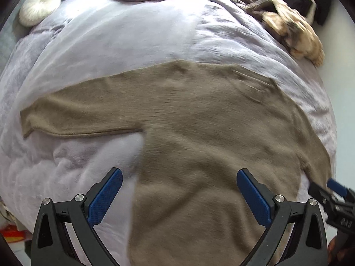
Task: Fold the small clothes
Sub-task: 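Grasp the sweater's side edge with the left gripper and fold it toward the center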
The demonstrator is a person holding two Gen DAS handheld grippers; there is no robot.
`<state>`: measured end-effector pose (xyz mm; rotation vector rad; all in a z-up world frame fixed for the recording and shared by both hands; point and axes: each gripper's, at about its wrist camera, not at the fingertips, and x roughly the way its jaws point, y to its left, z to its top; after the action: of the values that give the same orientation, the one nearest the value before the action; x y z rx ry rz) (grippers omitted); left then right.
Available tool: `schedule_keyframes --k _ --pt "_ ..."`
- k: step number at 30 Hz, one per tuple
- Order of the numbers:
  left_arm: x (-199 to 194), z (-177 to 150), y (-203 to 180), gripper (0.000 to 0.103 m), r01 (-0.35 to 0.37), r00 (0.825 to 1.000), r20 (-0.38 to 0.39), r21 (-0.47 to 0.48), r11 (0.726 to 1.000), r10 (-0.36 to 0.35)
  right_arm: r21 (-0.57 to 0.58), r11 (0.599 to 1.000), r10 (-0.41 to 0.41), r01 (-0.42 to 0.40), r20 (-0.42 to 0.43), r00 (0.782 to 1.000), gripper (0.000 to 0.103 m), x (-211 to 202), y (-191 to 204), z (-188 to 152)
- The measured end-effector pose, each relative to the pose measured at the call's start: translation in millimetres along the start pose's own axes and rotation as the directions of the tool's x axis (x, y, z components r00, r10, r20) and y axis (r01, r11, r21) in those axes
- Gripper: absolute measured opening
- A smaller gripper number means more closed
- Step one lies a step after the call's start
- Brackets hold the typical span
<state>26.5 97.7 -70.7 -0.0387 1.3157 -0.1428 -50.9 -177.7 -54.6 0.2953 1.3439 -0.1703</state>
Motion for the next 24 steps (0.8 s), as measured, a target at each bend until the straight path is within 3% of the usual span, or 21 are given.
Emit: schedule_keyframes --k 6,12,16,18,19,21,23,24 --pt "30 6 110 0.103 -0.001 1.000 0.010 -0.165 0.986 0.003 -0.082 0.996 0.040 -0.042 -0.031 0.999 0.103 22 66 -22" --pt "66 12 218 0.103 -0.015 0.998 0.050 -0.347 0.938 0.034 -0.158 0.983 0.084 -0.098 -0.092 0.992 0.103 46 143 -38" --pt "86 22 262 0.103 0.015 0.995 0.091 -0.444 0.896 0.029 -0.190 0.975 0.090 -0.114 -0.130 0.987 0.103 59 181 -47" --pt "94 26 279 0.091 0.023 0.993 0.111 -0.493 0.870 0.037 -0.207 0.972 0.089 -0.115 -0.134 0.987 0.103 62 196 -51" --pt "98 27 285 0.074 0.023 0.993 0.113 -0.509 0.860 0.041 -0.212 0.971 0.087 -0.114 -0.134 0.987 0.103 63 200 -52" --pt "102 30 297 0.056 0.029 0.991 0.126 -0.540 0.841 0.046 -0.220 0.970 0.077 -0.106 -0.137 0.988 0.103 66 207 -53" --pt "102 32 304 0.025 0.056 0.986 0.160 -0.541 0.839 0.037 -0.214 0.972 0.072 -0.102 -0.142 0.987 0.103 68 210 -54" --pt "101 33 306 0.019 0.072 0.985 0.173 -0.534 0.842 0.026 -0.207 0.973 0.070 -0.099 -0.142 0.987 0.103 68 210 -55"
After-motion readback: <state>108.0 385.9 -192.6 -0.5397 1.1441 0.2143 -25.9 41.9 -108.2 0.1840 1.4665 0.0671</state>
